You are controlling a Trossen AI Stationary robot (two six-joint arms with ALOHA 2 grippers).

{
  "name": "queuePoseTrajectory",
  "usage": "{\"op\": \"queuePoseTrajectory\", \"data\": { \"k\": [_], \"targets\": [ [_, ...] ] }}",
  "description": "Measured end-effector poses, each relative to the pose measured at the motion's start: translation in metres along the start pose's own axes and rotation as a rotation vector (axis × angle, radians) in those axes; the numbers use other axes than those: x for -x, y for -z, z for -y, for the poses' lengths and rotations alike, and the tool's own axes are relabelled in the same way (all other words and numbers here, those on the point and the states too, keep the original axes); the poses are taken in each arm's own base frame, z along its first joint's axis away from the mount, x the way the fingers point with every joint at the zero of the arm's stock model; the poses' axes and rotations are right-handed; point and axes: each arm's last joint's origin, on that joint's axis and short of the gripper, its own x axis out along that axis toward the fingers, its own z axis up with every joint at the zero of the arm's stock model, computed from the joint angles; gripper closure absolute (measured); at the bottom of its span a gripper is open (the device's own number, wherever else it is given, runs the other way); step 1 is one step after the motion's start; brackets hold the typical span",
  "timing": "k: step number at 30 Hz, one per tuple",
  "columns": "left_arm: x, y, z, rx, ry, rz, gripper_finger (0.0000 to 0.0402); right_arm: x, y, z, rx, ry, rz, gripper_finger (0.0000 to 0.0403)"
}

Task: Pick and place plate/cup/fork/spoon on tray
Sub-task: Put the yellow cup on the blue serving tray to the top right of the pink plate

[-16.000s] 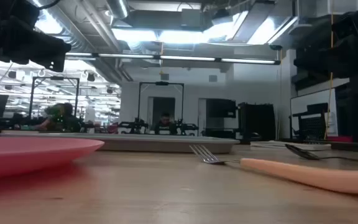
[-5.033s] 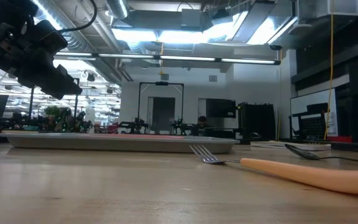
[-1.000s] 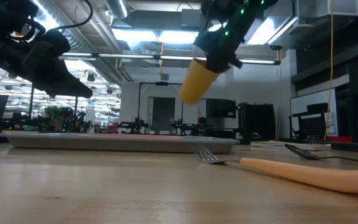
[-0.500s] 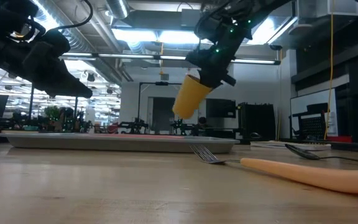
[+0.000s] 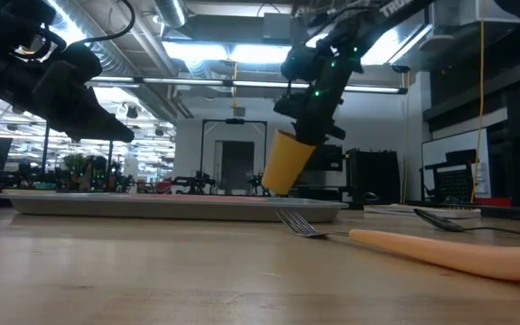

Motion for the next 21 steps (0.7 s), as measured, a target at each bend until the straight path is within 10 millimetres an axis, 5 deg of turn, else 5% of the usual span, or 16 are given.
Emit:
{"op": "queuePoseTrajectory", "data": {
  "k": [8, 21],
  "targets": [
    [0.0, 0.0, 0.0, -0.01, 0.0, -0.001, 0.0335, -0.023, 0.0, 0.022, -0.06, -0.026, -0.07, 0.0403],
    [0.0, 0.0, 0.0, -0.028, 0.0, -0.001, 0.0335, -0.023, -0.001, 0.023, -0.057, -0.028, -0.065, 0.0373]
  ]
}}
